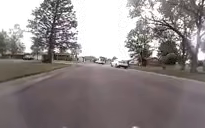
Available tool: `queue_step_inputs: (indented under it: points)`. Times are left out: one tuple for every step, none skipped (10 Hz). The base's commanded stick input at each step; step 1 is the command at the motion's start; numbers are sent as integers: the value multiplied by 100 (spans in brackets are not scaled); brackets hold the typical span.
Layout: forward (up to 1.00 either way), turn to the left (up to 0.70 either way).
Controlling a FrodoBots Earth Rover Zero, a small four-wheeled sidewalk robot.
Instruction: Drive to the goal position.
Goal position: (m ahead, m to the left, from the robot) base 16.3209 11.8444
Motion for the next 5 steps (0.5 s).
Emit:
queue_step_inputs:
  points:
    - [70,0]
    - [70,0]
    - [70,0]
    - [70,0]
    - [70,0]
